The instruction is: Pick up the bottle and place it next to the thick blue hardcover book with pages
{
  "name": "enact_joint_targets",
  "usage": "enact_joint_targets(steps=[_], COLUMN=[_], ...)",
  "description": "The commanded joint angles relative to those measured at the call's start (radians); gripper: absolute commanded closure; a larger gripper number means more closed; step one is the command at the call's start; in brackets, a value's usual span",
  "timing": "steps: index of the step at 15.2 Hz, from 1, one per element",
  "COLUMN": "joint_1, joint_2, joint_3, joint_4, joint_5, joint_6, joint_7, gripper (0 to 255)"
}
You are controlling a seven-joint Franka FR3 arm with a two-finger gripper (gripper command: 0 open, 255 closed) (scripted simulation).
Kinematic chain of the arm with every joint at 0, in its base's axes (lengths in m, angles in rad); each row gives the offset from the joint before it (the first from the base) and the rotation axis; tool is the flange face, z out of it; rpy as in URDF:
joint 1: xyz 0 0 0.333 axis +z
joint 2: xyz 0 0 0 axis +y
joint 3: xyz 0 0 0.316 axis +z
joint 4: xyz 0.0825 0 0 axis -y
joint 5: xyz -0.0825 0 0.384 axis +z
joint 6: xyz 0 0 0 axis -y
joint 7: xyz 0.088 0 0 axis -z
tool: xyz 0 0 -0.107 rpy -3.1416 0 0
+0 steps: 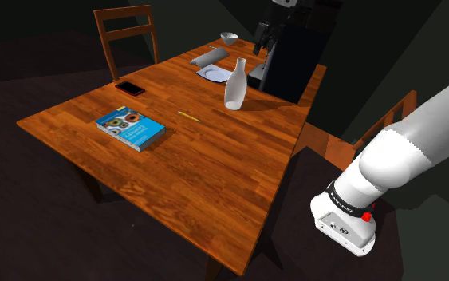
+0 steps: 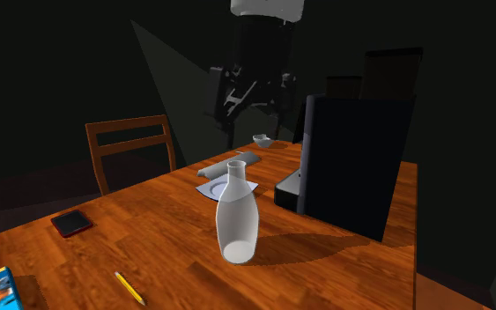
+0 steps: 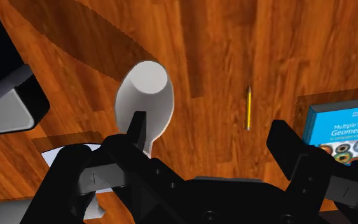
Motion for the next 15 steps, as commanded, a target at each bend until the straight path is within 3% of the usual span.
enact_joint_targets(steps=[1, 10, 15], joint_1=[-0.003, -0.035, -0.037], joint_2=[0.087, 0.449, 0.483], joint_3=[-0.010, -0.036, -0.034], joint_4=[0.059, 0.368, 0.353], joint_5=[0.004, 0.032, 0.036], joint_6=[0.017, 0.024, 0.070], joint_7=[-0.017, -0.085, -0.090], gripper=[0, 0, 0])
